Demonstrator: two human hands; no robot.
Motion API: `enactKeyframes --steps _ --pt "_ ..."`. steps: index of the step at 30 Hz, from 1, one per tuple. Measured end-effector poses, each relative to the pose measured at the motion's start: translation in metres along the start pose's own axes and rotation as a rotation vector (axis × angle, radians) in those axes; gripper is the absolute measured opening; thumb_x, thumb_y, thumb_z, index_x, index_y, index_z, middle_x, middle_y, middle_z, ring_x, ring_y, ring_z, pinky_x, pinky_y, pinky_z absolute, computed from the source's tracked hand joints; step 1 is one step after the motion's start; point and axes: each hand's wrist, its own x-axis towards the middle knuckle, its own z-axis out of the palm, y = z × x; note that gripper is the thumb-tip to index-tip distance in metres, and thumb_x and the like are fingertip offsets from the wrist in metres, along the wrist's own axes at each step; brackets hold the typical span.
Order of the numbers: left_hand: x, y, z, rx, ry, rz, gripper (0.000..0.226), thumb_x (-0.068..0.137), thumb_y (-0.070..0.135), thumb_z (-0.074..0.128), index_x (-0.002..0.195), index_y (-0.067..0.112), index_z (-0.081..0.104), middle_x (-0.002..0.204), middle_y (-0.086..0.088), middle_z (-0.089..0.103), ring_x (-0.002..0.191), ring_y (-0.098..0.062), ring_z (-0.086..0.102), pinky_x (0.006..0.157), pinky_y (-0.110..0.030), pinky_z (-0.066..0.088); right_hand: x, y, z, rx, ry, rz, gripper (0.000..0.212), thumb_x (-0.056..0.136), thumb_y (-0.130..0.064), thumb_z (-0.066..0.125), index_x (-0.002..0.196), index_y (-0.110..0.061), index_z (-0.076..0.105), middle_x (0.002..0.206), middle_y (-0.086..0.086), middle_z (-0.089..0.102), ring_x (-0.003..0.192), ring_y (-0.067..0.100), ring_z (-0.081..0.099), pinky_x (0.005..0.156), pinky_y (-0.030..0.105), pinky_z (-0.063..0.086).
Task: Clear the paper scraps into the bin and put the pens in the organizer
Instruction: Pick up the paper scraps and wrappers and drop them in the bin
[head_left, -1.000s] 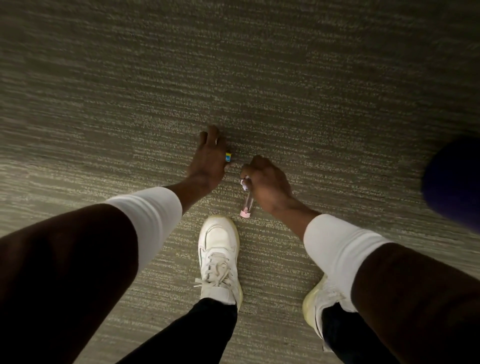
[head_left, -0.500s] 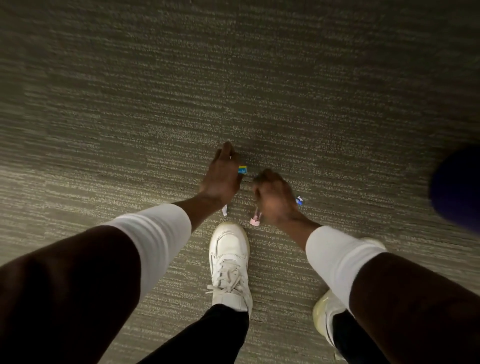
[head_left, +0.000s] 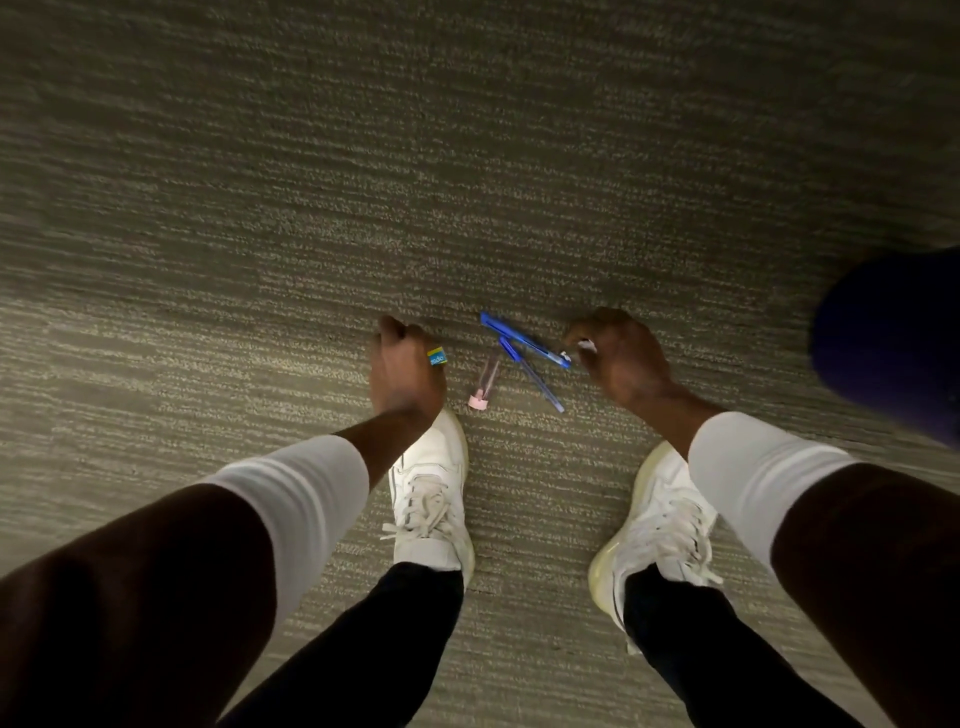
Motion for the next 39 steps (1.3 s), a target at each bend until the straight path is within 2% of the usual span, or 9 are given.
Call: enactKeyframes --steps 7,12,16,21,27,31,33,36,39 --pt "-0.007 -0.008 0.024 -0.024 -0.051 0.011 0.040 0.082 0.002 0.080 0.120 0.000 0.067 0.135 -0.023 0.051 0.118 -0.042 0.058 0.103 -0.047 0.052 0.013 0.001 0.014 -0.108 -0.122 -0.058 0.027 0.095 -0.009 0.061 0.112 -0.026 0.074 0.126 0.009 0.061 0.114 0.033 0.061 0.094 0.036 0.052" --pt "-0.003 -0.014 0.024 -0.017 -0.047 0.073 0.036 0.080 -0.009 0.074 0.114 0.001 0.067 0.129 -0.021 0.054 0.104 -0.041 0.063 0.094 -0.050 0.056 0.016 0.004 0.016 -0.260 -0.175 -0.159 0.021 0.100 -0.014 0.052 0.112 -0.018 0.069 0.135 0.010 0.055 0.119 0.034 0.058 0.097 0.037 0.051" --pt "-0.001 -0.017 0.019 -0.043 -0.035 0.100 0.031 0.082 -0.006 0.076 0.110 0.003 0.068 0.129 -0.020 0.057 0.099 -0.041 0.068 0.089 -0.048 0.059 0.018 0.003 0.013 -0.265 -0.157 -0.152 0.017 0.096 -0.009 0.061 0.106 -0.013 0.074 0.132 0.010 0.058 0.118 0.034 0.061 0.098 0.036 0.053" --pt "-0.008 -0.020 0.018 0.047 0.000 0.073 0.028 0.084 0.004 0.079 0.110 0.010 0.068 0.127 -0.012 0.060 0.099 -0.037 0.070 0.080 -0.048 0.062 0.021 -0.003 0.015 -0.288 -0.134 -0.065 0.023 0.097 -0.005 0.061 0.115 -0.010 0.073 0.131 0.010 0.064 0.116 0.033 0.066 0.097 0.036 0.055" --pt "-0.010 -0.029 0.020 -0.023 0.020 0.061 0.021 0.085 0.000 0.078 0.103 0.004 0.068 0.121 -0.016 0.063 0.094 -0.038 0.068 0.081 -0.048 0.059 0.016 0.003 0.023 0.051 -0.015 0.191 0.008 0.087 -0.010 0.074 0.090 -0.016 0.079 0.106 0.007 0.078 0.100 0.026 0.073 0.091 0.036 0.058" --pt "-0.010 -0.032 0.020 -0.063 0.002 0.060 0.016 0.084 -0.001 0.079 0.098 0.002 0.070 0.118 -0.018 0.064 0.090 -0.037 0.068 0.080 -0.047 0.059 0.000 0.014 0.026 0.215 0.100 0.282 0.013 0.077 -0.015 0.080 0.070 -0.022 0.071 0.085 0.001 0.078 0.075 0.013 0.066 0.072 0.028 0.055" --pt "-0.010 -0.028 0.016 -0.079 0.025 0.066 0.015 0.081 -0.003 0.079 0.094 0.000 0.072 0.113 -0.019 0.067 0.089 -0.038 0.068 0.079 -0.044 0.058 -0.010 0.019 0.030 0.222 0.140 0.277 0.009 0.076 -0.014 0.078 0.071 -0.019 0.073 0.083 0.000 0.079 0.073 0.014 0.066 0.066 0.022 0.046" --pt "-0.012 -0.019 0.001 -0.102 0.036 0.067 0.010 0.082 -0.004 0.077 0.090 0.000 0.074 0.107 -0.020 0.069 0.086 -0.037 0.069 0.077 -0.042 0.059 -0.027 0.026 0.029 0.205 0.163 0.264 0.004 0.075 -0.012 0.077 0.074 -0.016 0.076 0.083 0.000 0.080 0.073 0.018 0.072 0.068 0.021 0.050" --pt "-0.015 -0.011 -0.020 -0.119 0.044 0.058 0.012 0.078 -0.004 0.079 0.083 0.005 0.072 0.102 -0.017 0.071 0.082 -0.034 0.069 0.073 -0.039 0.057 -0.048 0.030 0.023 0.200 0.196 0.307 0.007 0.075 -0.012 0.079 0.075 -0.018 0.076 0.081 -0.002 0.079 0.067 0.012 0.065 0.068 0.018 0.044"
